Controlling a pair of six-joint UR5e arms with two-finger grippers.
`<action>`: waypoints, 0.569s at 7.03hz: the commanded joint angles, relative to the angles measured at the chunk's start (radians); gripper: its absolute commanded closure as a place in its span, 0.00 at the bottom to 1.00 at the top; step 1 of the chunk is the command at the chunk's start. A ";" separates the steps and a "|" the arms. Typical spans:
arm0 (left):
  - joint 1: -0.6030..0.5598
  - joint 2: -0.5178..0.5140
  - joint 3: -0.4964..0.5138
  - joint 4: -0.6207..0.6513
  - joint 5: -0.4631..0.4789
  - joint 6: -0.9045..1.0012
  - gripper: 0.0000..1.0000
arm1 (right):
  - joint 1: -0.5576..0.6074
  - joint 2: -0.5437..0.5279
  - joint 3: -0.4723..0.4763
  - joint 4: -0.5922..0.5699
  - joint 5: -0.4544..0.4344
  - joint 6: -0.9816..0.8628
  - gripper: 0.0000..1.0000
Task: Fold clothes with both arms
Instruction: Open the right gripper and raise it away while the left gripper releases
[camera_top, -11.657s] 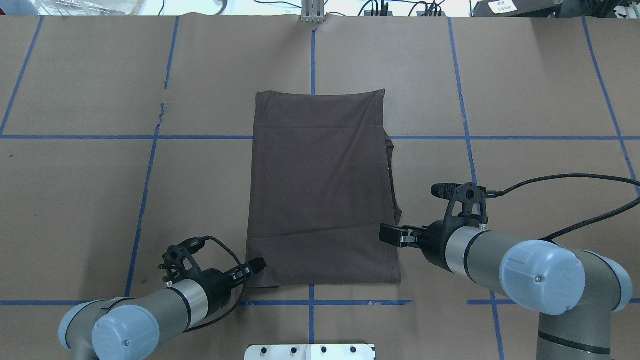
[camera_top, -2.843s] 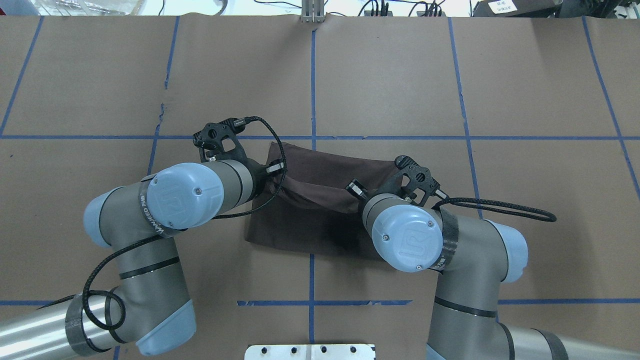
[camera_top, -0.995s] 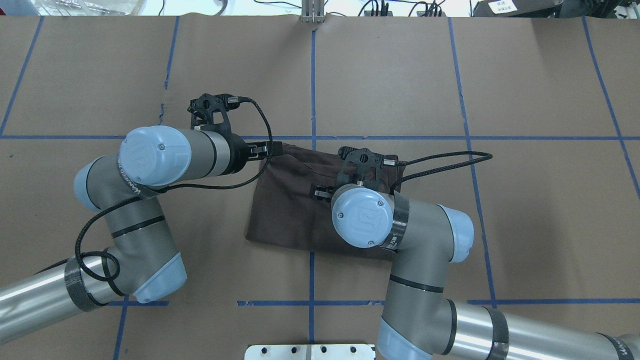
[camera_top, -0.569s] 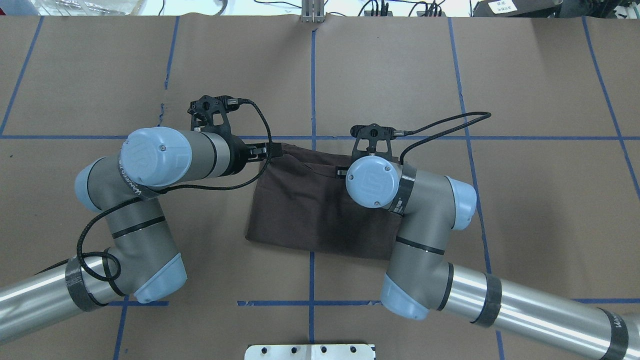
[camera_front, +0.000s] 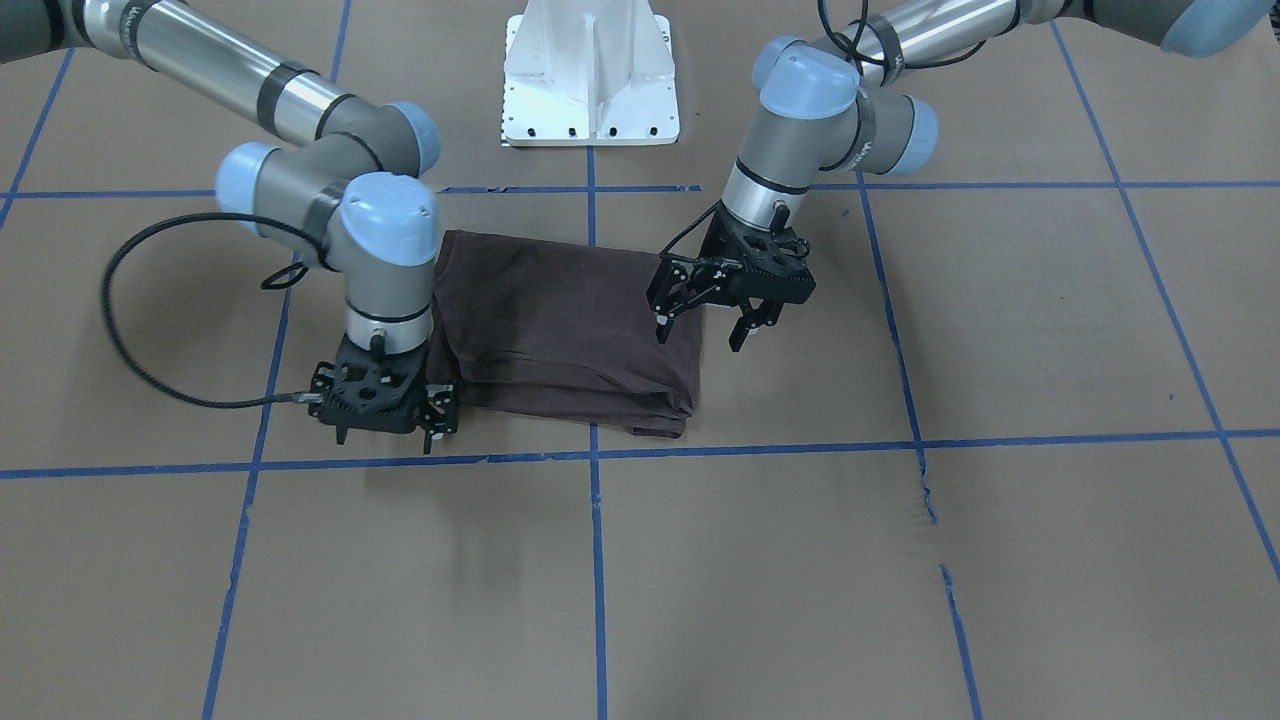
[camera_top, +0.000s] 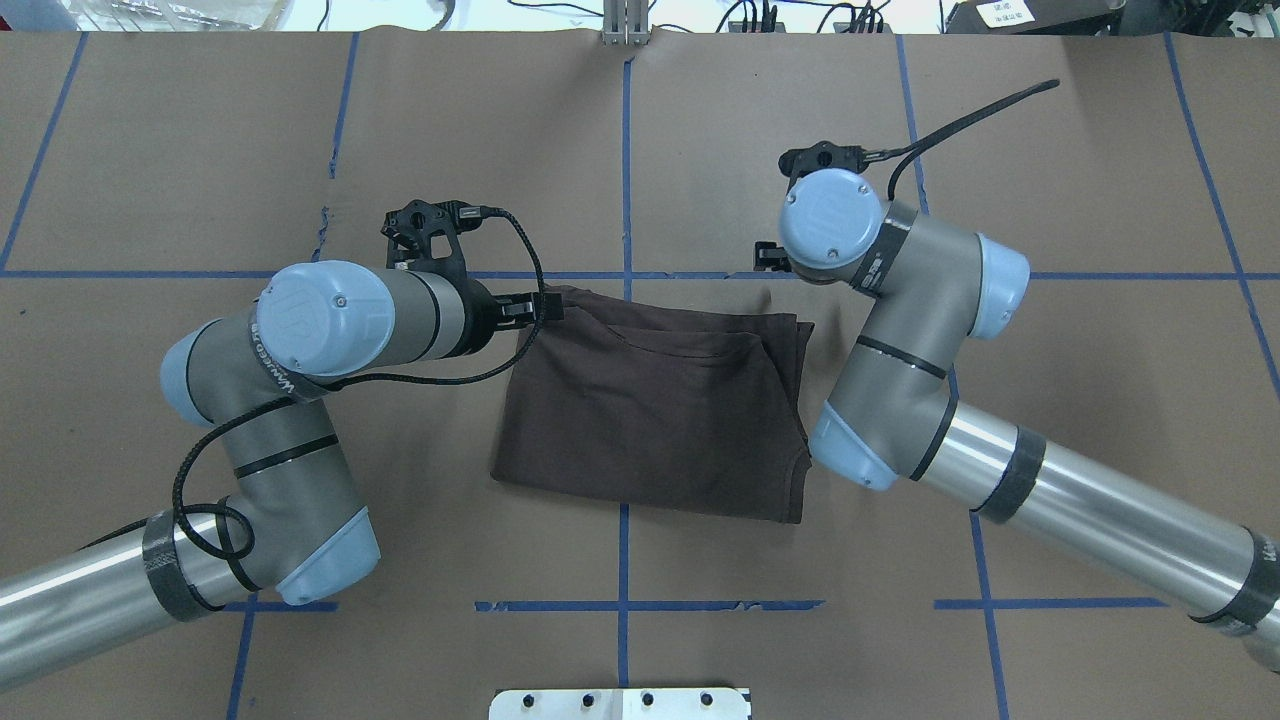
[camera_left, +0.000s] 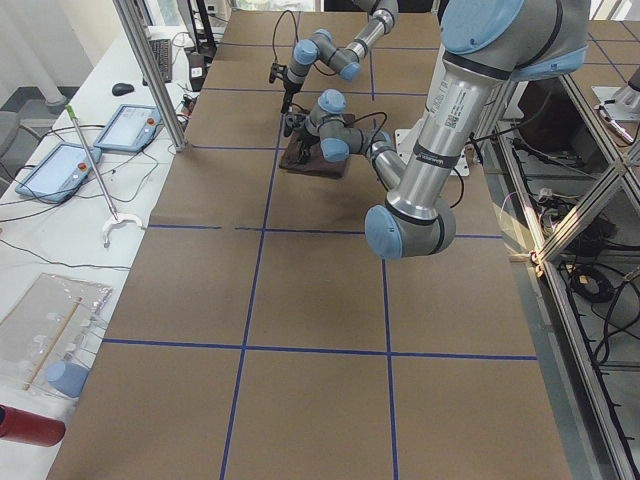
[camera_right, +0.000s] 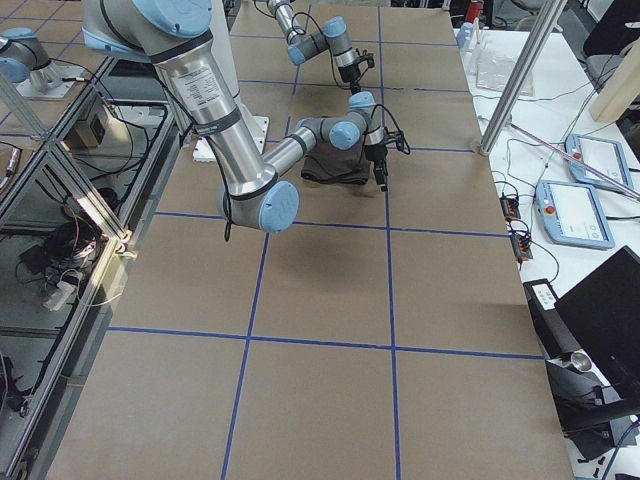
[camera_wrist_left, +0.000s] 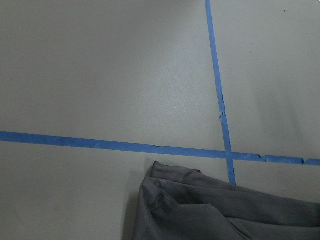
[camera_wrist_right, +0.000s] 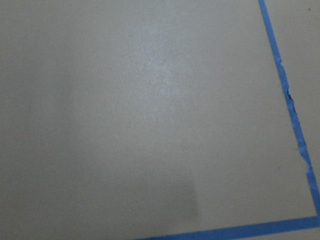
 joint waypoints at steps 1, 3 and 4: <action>0.008 -0.084 0.125 0.011 0.002 0.002 0.00 | 0.071 0.002 0.052 0.003 0.113 -0.046 0.00; 0.016 -0.104 0.181 0.011 0.012 0.013 0.00 | 0.071 -0.007 0.095 0.003 0.113 -0.042 0.00; 0.016 -0.113 0.210 0.011 0.014 0.014 0.00 | 0.071 -0.009 0.095 0.003 0.113 -0.042 0.00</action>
